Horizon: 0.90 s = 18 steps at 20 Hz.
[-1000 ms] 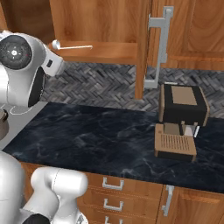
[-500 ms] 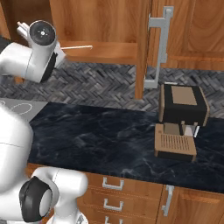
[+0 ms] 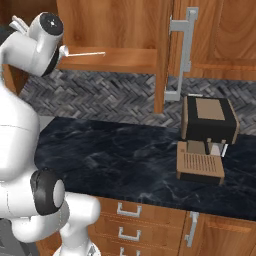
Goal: Open the cabinet and move the ladle to the pot. Then close the cabinet.
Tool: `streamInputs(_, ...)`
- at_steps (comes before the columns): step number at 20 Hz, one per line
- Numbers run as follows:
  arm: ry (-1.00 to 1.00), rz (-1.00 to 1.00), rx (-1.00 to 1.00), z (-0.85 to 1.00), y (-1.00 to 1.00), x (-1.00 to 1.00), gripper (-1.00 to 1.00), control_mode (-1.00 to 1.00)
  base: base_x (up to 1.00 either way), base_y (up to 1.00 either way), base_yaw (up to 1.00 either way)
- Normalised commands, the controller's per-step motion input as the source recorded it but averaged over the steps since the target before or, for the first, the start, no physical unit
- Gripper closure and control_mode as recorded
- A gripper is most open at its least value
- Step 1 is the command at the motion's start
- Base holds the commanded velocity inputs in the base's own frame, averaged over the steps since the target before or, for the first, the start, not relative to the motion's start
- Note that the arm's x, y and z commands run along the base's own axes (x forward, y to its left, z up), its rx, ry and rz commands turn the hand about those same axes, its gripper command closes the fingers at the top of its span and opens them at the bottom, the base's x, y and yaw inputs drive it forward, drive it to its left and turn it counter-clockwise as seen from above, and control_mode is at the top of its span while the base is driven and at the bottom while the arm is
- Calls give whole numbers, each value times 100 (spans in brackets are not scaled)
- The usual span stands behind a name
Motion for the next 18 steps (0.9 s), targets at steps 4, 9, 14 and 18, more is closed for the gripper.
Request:
streamInputs(4,1,17,1,0,100,-2,-100,-100,0,0,0)
streamInputs(9,-4,1,-7,3,17,15,-100,-100,0,0,0)
streamInputs(14,-18,-25,-38,12,-58,36,-100,-100,0,0,0)
streamInputs(18,-29,-20,-41,3,-38,30,-100,-100,0,0,0)
